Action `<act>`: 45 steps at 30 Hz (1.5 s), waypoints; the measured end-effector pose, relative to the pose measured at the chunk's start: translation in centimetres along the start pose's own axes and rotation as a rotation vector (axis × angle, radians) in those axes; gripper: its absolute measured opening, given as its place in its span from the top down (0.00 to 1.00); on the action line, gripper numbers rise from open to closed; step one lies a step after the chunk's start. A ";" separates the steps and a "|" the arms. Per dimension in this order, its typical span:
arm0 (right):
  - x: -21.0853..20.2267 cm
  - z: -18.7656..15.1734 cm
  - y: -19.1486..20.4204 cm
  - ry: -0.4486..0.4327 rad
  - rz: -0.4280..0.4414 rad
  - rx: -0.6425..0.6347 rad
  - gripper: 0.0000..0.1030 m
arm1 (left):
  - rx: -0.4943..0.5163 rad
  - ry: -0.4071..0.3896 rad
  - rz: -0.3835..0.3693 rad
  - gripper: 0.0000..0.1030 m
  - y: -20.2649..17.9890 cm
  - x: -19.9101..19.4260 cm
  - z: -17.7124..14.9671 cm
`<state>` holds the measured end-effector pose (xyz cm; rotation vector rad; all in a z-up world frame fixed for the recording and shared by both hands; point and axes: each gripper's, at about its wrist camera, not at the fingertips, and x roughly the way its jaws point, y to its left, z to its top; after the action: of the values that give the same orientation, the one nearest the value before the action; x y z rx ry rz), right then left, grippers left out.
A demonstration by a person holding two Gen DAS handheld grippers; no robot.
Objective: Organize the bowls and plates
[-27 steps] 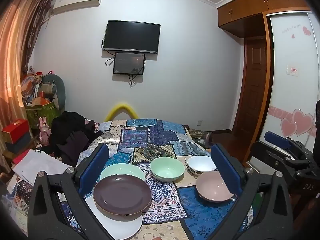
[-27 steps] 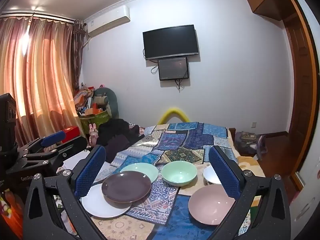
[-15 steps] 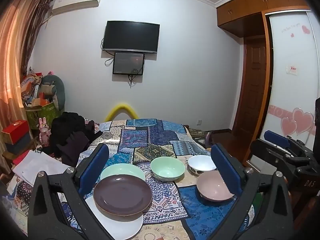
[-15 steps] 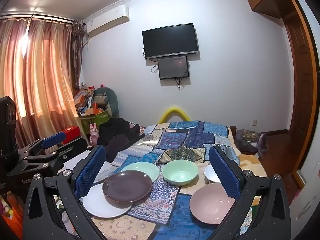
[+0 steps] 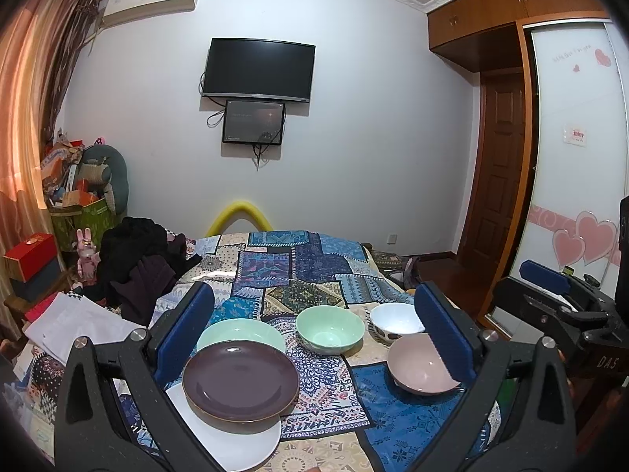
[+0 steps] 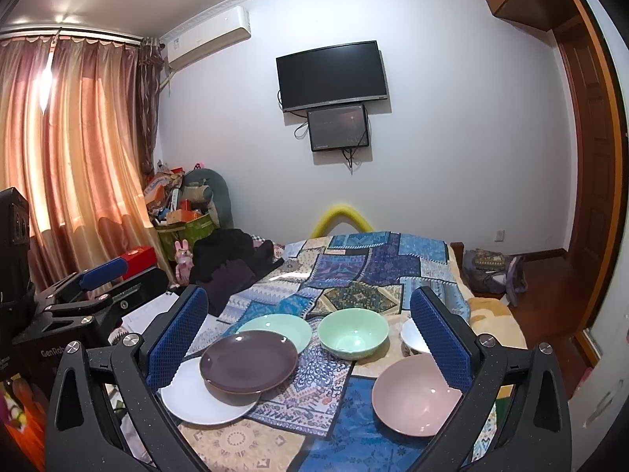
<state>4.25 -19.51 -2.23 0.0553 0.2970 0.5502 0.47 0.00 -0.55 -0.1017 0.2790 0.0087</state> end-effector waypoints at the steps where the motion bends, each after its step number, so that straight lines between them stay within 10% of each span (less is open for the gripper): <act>1: 0.0 0.1 -0.1 0.001 0.000 0.002 0.00 | -0.001 0.000 0.000 0.00 0.0 0.0 0.1; 45: 0.4 0.0 -0.4 0.025 0.005 0.010 0.00 | -0.018 0.029 -0.014 0.00 0.2 1.4 -0.5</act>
<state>4.77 -19.65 -2.39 0.0586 0.3236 0.5552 1.69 0.15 -1.50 -0.1218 0.3072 -0.0042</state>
